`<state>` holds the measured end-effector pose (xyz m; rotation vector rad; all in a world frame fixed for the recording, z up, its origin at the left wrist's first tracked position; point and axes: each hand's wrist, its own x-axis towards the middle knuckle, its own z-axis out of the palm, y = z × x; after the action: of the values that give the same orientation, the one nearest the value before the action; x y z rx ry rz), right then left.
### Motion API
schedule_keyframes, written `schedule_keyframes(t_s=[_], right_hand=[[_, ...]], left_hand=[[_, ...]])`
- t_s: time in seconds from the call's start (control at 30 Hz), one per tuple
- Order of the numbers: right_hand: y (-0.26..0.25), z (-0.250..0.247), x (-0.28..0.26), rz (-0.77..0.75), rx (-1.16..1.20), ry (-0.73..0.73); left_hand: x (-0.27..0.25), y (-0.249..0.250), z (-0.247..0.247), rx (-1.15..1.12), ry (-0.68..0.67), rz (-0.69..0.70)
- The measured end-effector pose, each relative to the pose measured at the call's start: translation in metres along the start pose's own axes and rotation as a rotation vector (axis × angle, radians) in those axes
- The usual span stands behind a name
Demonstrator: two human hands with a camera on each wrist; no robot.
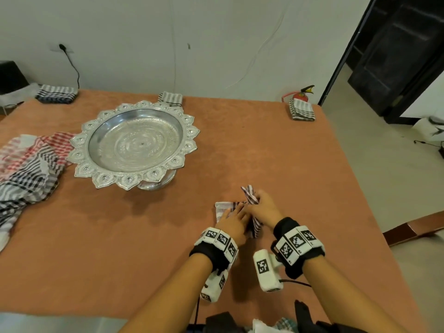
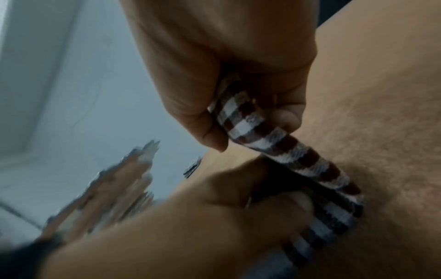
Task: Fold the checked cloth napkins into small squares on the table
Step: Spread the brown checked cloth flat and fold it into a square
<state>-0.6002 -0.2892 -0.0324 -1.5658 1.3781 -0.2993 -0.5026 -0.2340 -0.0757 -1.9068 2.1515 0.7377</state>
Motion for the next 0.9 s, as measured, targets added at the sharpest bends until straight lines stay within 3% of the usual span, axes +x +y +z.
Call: schedule_keyframes(t_s=[0.1,0.3,0.43,0.6,0.73,0.8,0.9], right_hand=[[-0.005,0.023,0.0,-0.09,-0.214,0.016],[-0.006,0.059,0.001,-0.159,-0.575,0.049],[-0.004,0.074,0.001,-0.179,-0.651,-0.073],[0.004,0.068,-0.015,-0.34,-0.823,-0.226],[0.001,0.036,-0.019,-0.35,-0.642,-0.377],[0.002,0.024,-0.018,-0.324,-0.496,-0.245],[0.012,0.024,-0.016,-0.362,-0.543,0.085]], left_hand=[[-0.02,-0.017,-0.019,-0.173,0.158,0.003],[-0.065,-0.071,-0.016,-0.366,0.369,-0.197],[-0.074,-0.082,-0.006,-0.421,0.367,-0.232],[-0.07,-0.071,-0.002,-0.429,0.347,-0.214],[-0.054,-0.052,-0.009,-0.363,0.313,-0.139],[-0.045,-0.045,-0.01,-0.285,0.279,-0.117],[-0.036,-0.042,-0.007,-0.137,0.217,-0.149]])
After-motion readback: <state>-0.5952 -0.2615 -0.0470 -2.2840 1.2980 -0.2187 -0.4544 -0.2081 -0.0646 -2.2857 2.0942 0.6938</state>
